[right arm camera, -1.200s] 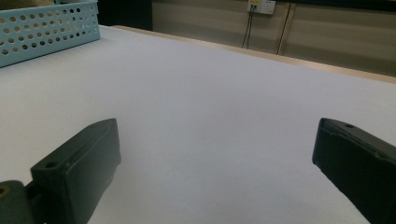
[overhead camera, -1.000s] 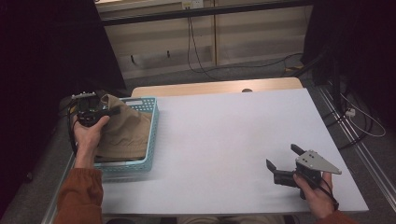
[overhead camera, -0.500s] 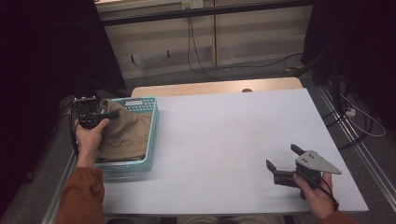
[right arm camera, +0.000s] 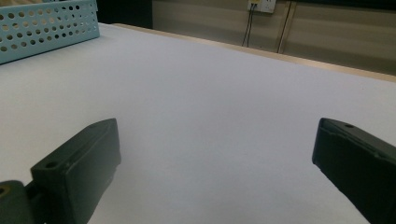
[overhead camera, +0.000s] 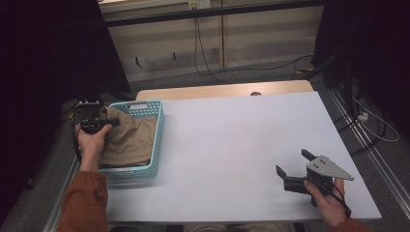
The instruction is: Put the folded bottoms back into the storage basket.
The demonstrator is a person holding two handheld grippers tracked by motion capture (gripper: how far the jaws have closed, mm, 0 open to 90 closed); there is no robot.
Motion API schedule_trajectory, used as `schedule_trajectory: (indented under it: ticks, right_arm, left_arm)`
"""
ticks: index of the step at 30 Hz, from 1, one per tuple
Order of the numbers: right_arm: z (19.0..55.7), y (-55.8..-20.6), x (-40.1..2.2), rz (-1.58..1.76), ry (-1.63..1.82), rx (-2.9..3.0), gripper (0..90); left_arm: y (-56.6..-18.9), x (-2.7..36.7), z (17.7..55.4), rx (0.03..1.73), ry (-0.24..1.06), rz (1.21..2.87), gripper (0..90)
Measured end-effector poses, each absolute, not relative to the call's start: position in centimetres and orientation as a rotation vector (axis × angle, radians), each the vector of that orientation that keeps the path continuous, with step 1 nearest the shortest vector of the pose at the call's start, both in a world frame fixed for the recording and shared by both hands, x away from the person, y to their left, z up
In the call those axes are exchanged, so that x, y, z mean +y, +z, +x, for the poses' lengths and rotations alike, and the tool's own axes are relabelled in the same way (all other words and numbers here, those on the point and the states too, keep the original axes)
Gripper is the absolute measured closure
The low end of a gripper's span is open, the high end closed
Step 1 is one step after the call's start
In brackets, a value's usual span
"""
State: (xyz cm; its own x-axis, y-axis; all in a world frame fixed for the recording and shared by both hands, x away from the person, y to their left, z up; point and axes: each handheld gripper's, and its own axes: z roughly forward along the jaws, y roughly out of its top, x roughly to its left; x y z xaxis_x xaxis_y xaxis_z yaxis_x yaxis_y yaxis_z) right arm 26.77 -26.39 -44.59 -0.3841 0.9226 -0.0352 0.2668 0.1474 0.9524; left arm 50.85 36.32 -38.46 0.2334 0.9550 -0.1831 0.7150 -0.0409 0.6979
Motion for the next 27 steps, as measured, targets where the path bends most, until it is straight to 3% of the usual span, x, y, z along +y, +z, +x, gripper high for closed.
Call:
schedule_trajectory:
  ticks: [27]
  right_arm:
    - [26.6,-44.7,-26.7,1.162,1.25,1.754,1.3]
  left_arm:
    - [-40.6,36.6,52.7,1.692,0.494,1.905,84.0]
